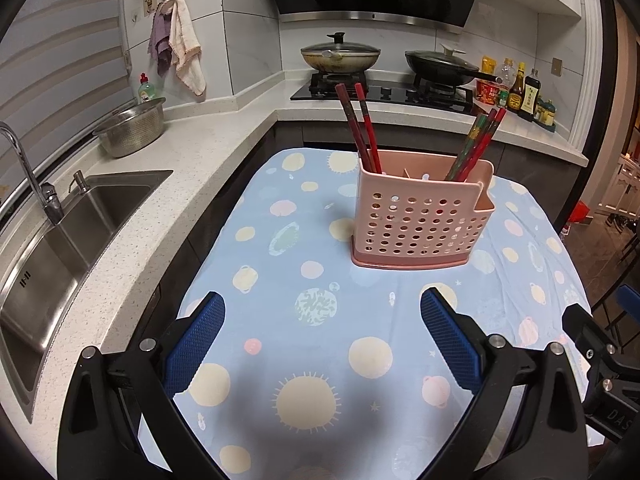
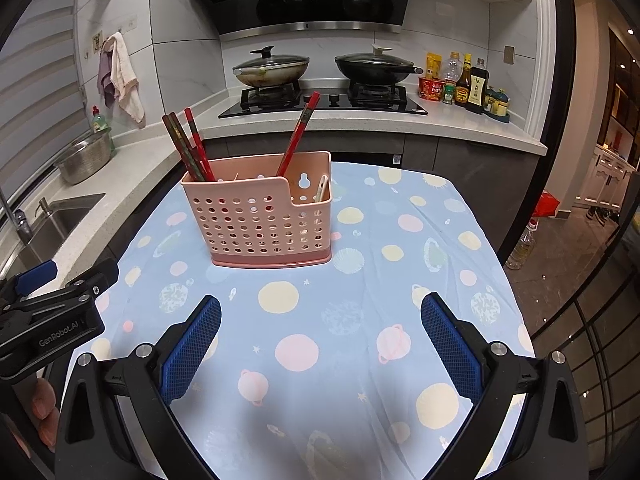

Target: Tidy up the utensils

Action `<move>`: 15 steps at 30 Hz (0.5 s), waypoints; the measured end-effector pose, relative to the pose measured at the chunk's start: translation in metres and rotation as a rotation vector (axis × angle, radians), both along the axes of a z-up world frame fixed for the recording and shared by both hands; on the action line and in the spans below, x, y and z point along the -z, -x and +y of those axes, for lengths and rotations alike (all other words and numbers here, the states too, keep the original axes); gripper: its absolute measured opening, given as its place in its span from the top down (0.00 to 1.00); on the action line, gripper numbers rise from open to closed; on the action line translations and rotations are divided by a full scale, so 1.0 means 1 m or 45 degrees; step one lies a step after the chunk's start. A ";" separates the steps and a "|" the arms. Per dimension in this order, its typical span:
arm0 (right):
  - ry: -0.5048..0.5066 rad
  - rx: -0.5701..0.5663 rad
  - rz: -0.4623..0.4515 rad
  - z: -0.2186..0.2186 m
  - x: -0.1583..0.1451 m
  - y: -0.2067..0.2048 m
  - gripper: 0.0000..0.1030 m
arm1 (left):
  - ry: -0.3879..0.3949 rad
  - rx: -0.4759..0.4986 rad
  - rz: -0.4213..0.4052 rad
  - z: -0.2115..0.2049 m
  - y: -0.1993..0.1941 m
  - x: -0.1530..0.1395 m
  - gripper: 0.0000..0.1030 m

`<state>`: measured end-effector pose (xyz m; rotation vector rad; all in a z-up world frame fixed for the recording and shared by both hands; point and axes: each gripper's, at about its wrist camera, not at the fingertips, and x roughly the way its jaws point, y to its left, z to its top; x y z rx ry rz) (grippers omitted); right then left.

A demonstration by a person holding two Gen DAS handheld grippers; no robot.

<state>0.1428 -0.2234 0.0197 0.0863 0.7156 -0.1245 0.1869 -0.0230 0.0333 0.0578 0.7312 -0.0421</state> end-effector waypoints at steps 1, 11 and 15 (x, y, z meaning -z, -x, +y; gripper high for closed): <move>0.000 0.002 0.002 0.000 0.000 0.000 0.06 | -0.005 -0.003 0.002 0.000 0.000 0.000 0.09; -0.004 0.005 0.004 -0.001 0.002 0.000 0.06 | -0.009 0.001 0.019 -0.001 -0.001 0.003 0.09; -0.002 0.005 0.005 -0.002 0.002 -0.001 0.06 | -0.012 0.004 0.020 -0.002 -0.002 0.004 0.09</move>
